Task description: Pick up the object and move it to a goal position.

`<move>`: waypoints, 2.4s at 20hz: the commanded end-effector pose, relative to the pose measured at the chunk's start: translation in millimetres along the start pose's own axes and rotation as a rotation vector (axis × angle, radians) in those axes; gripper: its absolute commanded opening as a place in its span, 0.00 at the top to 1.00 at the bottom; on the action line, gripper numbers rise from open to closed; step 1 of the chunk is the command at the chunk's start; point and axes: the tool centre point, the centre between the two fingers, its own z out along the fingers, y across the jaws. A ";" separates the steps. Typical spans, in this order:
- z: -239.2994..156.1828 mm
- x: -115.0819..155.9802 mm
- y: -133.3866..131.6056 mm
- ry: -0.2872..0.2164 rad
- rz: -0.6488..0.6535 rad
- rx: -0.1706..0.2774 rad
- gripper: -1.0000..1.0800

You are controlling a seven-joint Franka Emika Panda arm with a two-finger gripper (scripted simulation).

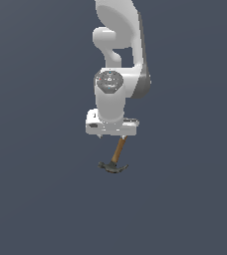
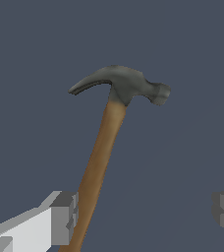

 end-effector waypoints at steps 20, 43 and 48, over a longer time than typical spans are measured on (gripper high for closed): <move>60.7 -16.9 -54.5 0.069 0.365 0.015 0.04; 101.3 -22.2 -65.9 0.088 0.462 0.020 0.04; 121.0 -20.5 -66.2 0.088 0.463 0.021 0.04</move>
